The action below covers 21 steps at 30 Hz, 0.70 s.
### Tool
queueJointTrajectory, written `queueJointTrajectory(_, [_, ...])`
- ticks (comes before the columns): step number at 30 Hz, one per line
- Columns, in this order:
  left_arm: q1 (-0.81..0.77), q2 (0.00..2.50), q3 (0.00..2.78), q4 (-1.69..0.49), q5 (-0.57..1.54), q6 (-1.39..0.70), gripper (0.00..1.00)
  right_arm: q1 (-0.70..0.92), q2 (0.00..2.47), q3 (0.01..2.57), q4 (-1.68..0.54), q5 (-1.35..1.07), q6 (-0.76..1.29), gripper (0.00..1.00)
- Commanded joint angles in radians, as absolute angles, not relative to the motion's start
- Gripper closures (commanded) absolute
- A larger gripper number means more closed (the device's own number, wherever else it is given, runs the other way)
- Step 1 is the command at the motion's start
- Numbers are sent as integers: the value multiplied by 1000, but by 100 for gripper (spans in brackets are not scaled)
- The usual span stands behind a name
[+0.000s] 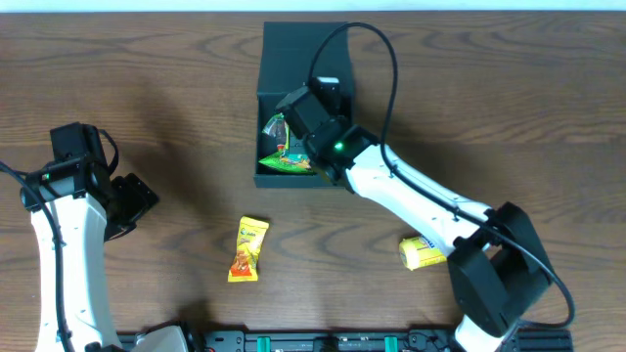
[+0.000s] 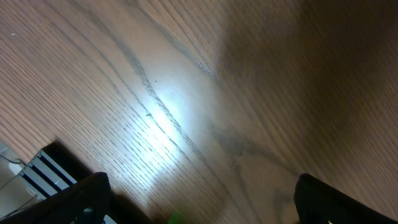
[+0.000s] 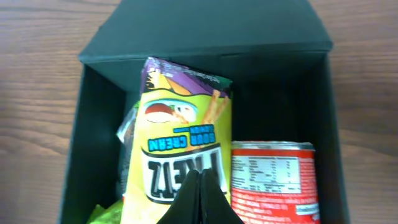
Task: Pack container
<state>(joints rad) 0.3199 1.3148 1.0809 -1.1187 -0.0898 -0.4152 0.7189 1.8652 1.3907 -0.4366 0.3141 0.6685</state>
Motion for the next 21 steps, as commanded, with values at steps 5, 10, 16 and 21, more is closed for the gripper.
queueJointTrajectory(5, [325, 1320, 1084, -1122, -104, -419, 5, 722, 1952, 1411, -365, 119, 657, 99])
queueJointTrajectory(10, [325, 1320, 1084, -1122, -104, -419, 5, 736, 1986, 1410, -370, 107, 657, 99])
queueJointTrajectory(16, [325, 1320, 1084, -1122, -104, -419, 5, 757, 2030, 1410, -386, 97, 657, 99])
queueJointTrajectory(21, [325, 1320, 1084, -1122, -104, -419, 5, 767, 2017, 1412, -370, 97, 656, 99])
